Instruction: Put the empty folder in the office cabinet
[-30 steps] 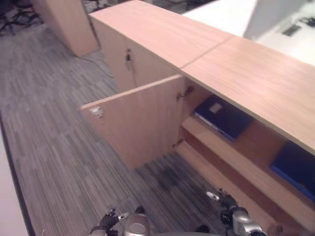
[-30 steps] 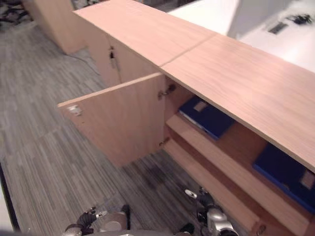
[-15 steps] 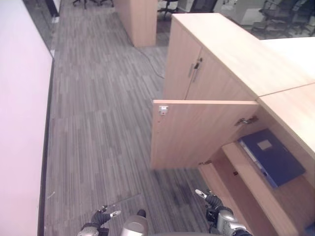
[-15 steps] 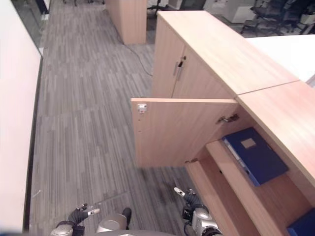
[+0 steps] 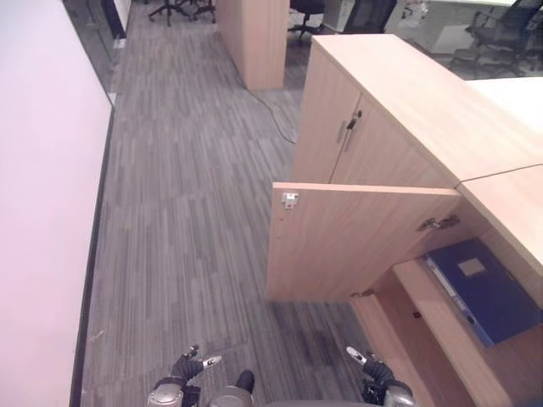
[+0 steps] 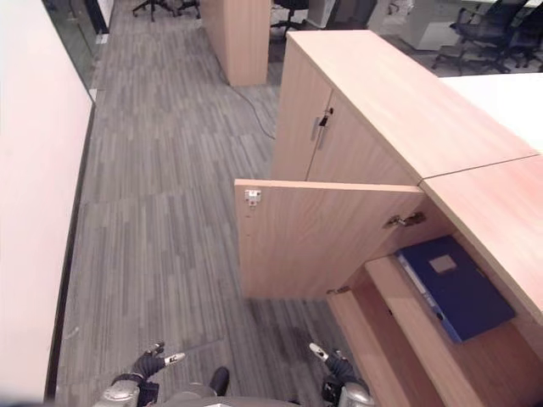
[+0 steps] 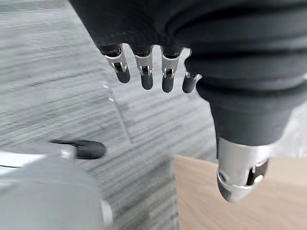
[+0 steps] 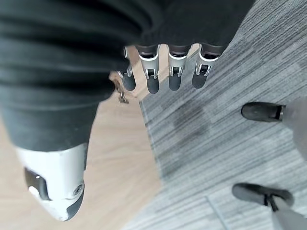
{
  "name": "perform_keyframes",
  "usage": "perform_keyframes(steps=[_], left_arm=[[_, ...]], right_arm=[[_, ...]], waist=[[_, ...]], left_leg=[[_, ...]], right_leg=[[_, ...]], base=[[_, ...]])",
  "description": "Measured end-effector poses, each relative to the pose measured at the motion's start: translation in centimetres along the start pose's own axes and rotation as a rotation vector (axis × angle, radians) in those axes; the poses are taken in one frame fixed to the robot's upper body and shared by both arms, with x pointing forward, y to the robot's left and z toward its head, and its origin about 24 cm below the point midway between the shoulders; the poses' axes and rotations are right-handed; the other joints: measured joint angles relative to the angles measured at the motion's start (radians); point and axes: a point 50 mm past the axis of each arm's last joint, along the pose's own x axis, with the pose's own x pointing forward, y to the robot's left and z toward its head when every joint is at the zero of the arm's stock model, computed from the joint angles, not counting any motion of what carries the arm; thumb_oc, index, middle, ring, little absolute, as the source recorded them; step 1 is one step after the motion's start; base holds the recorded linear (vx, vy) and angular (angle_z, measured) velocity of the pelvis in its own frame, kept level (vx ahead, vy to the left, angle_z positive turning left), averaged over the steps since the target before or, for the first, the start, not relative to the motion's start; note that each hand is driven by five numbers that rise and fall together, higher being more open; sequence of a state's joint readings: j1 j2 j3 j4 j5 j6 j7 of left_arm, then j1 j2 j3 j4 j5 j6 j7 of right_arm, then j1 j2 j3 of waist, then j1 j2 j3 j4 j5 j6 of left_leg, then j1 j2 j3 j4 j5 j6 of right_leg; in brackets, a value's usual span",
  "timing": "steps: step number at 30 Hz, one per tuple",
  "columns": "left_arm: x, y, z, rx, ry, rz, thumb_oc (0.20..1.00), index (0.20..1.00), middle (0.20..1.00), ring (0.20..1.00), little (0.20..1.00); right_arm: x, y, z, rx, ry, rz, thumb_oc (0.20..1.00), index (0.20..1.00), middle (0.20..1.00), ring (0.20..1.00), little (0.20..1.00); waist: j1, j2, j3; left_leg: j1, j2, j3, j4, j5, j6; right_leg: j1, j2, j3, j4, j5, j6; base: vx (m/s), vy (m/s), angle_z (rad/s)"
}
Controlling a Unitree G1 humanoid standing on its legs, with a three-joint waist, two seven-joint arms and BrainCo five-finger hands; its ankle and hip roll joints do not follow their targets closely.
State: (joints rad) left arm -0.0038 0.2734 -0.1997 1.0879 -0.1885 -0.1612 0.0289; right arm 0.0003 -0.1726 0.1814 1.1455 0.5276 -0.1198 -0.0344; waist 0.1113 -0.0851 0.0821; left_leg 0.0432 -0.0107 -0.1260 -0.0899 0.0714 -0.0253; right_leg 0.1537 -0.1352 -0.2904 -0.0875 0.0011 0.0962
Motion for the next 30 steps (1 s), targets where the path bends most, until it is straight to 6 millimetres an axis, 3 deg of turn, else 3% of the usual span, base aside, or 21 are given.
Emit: perform_keyframes(steps=[2, 3, 5, 6, 7, 8, 9, 14, 15, 16, 19, 22, 30], left_arm=[[0.2, 1.0, 3.4, 0.14, -0.136, -0.004, 1.0, 1.0, 1.0, 1.0, 1.0], [-0.4, 2.8, 8.7, 0.279, -0.36, 0.024, 1.0, 1.0, 1.0, 1.0, 1.0], [-0.8, 4.4, 11.4, 0.252, -0.485, 0.094, 1.0, 1.0, 1.0, 1.0, 1.0], [-0.4, 5.1, 10.8, 0.158, -0.446, 0.13, 1.0, 1.0, 1.0, 1.0, 1.0], [0.4, 5.7, 8.0, -0.005, -0.296, 0.154, 1.0, 1.0, 1.0, 1.0, 1.0], [0.6, 5.2, 6.5, -0.018, -0.212, 0.136, 1.0, 1.0, 1.0, 1.0, 1.0], [0.6, 4.6, 6.2, -0.005, -0.198, 0.103, 1.0, 1.0, 1.0, 1.0, 1.0], [0.1, 3.5, 10.2, 0.0, -0.373, 0.04, 1.0, 1.0, 1.0, 1.0, 1.0], [0.1, 3.8, 11.0, -0.001, -0.39, 0.04, 1.0, 1.0, 1.0, 1.0, 1.0], [-0.2, 5.6, 13.4, 0.001, -0.457, 0.079, 1.0, 1.0, 1.0, 1.0, 1.0], [-0.6, 7.4, 16.4, 0.003, -0.531, 0.123, 1.0, 1.0, 1.0, 1.0, 1.0], [-0.9, 7.8, 19.0, 0.016, -0.595, 0.135, 1.0, 1.0, 1.0, 1.0, 1.0], [-1.0, 7.2, 21.9, 0.042, -0.65, 0.11, 1.0, 1.0, 1.0, 1.0, 1.0]], right_arm=[[-0.1, -0.3, -0.2, -0.007, 0.006, -0.004, 1.0, 1.0, 1.0, 1.0, 1.0], [-0.3, -0.6, -0.7, -0.006, 0.009, -0.013, 1.0, 1.0, 1.0, 1.0, 1.0], [-0.3, -0.6, -0.2, -0.003, -0.016, -0.005, 1.0, 1.0, 1.0, 1.0, 1.0], [-0.4, -0.8, -0.3, -0.007, -0.011, -0.006, 1.0, 1.0, 1.0, 1.0, 1.0], [-0.2, -1.0, 0.3, -0.02, -0.023, 0.001, 1.0, 1.0, 1.0, 1.0, 1.0], [-0.2, -1.3, 0.2, -0.028, -0.014, -0.008, 1.0, 1.0, 1.0, 1.0, 1.0], [-0.3, -1.7, -0.1, -0.036, 0.001, -0.017, 1.0, 1.0, 1.0, 1.0, 1.0], [-0.4, -2.6, -0.3, -0.079, 0.022, -0.036, 1.0, 1.0, 1.0, 1.0, 1.0], [-0.4, -2.6, -0.3, -0.079, 0.023, -0.036, 1.0, 1.0, 1.0, 1.0, 1.0], [-0.3, -2.4, -0.1, -0.079, 0.018, -0.024, 1.0, 1.0, 1.0, 1.0, 1.0], [-0.5, -2.7, -0.6, -0.079, 0.033, -0.022, 1.0, 1.0, 1.0, 1.0, 1.0], [-0.5, -2.8, -0.7, -0.08, 0.037, -0.023, 1.0, 1.0, 1.0, 1.0, 1.0], [-0.7, -3.0, -1.3, -0.08, 0.051, -0.024, 1.0, 1.0, 1.0, 1.0, 1.0]], waist=[[-0.013, -0.001, -0.001], [-0.015, 0.006, -0.009], [-0.019, 0.015, -0.024], [-0.031, 0.031, -0.03], [-0.055, 0.056, -0.041], [-0.063, 0.065, -0.042], [-0.067, 0.067, -0.043], [-0.073, 0.069, -0.048], [-0.08, 0.069, -0.047], [-0.075, 0.07, -0.048], [-0.104, 0.079, -0.055], [-0.114, 0.088, -0.057], [-0.144, 0.077, -0.064]], left_leg=[[0.004, 0.003, 0.008, 0.0, -0.003, 0.001], [0.001, 0.008, 0.012, 0.0, -0.001, -0.001], [0.004, 0.011, 0.022, -0.001, -0.001, -0.002], [0.015, 0.012, 0.048, 0.0, -0.005, -0.002], [0.027, 0.012, 0.078, -0.001, -0.015, -0.005], [0.036, 0.015, 0.094, -0.002, -0.023, -0.008], [0.039, 0.017, 0.103, -0.009, -0.023, -0.008], [0.051, 0.027, 0.122, -0.009, -0.02, -0.004], [0.053, 0.029, 0.132, -0.008, -0.021, -0.005], [0.061, 0.038, 0.148, -0.01, -0.025, -0.01], [0.07, 0.042, 0.158, -0.01, -0.027, -0.012], [0.072, 0.044, 0.168, -0.01, -0.027, -0.012], [0.072, 0.048, 0.18, -0.01, -0.029, -0.014]], right_leg=[[-0.002, 0.003, 0.003, -0.005, -0.003, -0.003], [-0.009, 0.007, 0.004, 0.002, -0.002, -0.002], [-0.007, 0.006, 0.009, 0.006, 0.0, 0.001], [-0.014, 0.003, 0.029, -0.002, 0.004, 0.003], [-0.015, -0.002, 0.047, -0.006, 0.006, 0.007], [-0.016, -0.001, 0.061, -0.006, 0.007, 0.009], [-0.016, 0.001, 0.069, -0.006, 0.005, 0.013], [-0.016, 0.008, 0.089, -0.006, 0.008, 0.01], [-0.015, 0.009, 0.092, -0.006, 0.008, 0.009], [-0.017, 0.014, 0.099, -0.006, 0.012, 0.011], [-0.013, 0.016, 0.101, -0.006, 0.015, 0.008], [-0.015, 0.019, 0.111, -0.006, 0.023, 0.0], [-0.025, 0.023, 0.13, -0.006, 0.026, 0.0]], base=[[0.0, -0.012, -0.04], [-0.02, -0.013, -0.08], [-0.03, -0.009, -0.27], [0.01, 0.012, -0.64], [0.04, 0.03, -0.75], [0.05, 0.033, -0.54], [0.03, 0.015, -0.3], [0.03, -0.008, -0.14], [0.03, -0.012, -0.27], [0.03, -0.012, -0.34], [0.03, -0.006, -0.14], [0.02, 0.002, -0.1], [0.02, 0.01, -0.06]])
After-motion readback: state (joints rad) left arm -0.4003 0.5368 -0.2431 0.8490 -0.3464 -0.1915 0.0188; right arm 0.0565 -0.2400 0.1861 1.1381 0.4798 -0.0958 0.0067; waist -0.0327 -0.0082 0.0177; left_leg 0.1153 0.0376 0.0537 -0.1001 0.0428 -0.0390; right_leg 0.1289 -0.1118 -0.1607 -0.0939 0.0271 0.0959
